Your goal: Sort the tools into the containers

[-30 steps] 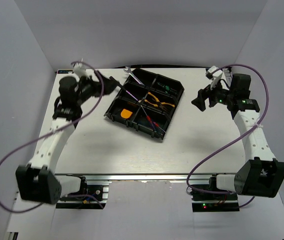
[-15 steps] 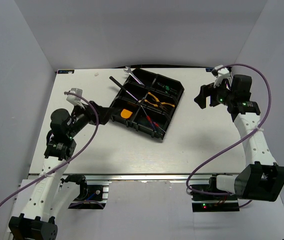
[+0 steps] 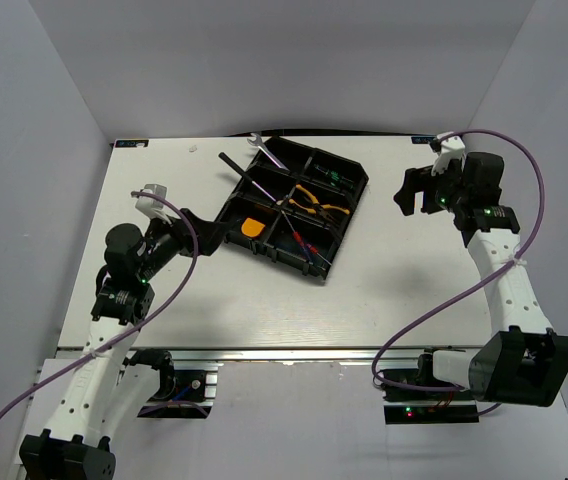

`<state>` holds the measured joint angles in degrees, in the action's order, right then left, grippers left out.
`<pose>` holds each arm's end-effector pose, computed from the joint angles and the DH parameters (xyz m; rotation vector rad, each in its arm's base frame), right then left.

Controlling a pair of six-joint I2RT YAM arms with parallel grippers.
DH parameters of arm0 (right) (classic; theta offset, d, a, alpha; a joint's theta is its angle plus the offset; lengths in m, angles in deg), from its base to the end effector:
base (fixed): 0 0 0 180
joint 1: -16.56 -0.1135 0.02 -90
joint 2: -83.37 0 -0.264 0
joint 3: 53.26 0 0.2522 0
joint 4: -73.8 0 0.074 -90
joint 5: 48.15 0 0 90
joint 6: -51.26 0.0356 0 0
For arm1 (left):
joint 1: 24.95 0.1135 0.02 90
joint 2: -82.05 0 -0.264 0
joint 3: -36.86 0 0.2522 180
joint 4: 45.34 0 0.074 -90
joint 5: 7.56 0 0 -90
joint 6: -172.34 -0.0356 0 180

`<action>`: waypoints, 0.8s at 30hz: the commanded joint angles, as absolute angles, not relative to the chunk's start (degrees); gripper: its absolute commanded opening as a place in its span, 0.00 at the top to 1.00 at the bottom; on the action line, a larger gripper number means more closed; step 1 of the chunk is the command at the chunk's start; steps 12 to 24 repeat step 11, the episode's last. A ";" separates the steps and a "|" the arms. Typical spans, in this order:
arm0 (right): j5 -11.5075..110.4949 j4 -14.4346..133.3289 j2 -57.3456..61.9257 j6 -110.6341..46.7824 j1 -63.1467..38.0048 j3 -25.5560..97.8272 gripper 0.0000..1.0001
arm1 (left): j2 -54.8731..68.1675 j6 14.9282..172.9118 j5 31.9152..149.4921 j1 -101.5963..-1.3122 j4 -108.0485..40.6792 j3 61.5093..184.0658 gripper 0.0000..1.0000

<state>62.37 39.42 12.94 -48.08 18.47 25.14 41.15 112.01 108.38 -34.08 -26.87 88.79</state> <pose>0.2777 0.0032 0.3495 -0.3528 1.9772 0.2383 0.1685 -0.0428 0.3209 0.0358 1.7679 -0.8819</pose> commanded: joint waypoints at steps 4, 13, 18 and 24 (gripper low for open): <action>60.84 42.11 14.38 -47.27 18.75 24.93 0.11 | 42.24 112.66 107.76 -34.10 -27.45 88.50 0.02; 61.36 44.30 15.78 -49.19 18.75 21.68 0.10 | 41.98 112.84 107.67 -34.10 -27.10 88.94 0.02; 61.36 44.30 15.78 -49.19 18.75 21.68 0.10 | 41.98 112.84 107.67 -34.10 -27.10 88.94 0.02; 61.36 44.30 15.78 -49.19 18.75 21.68 0.10 | 41.98 112.84 107.67 -34.10 -27.10 88.94 0.02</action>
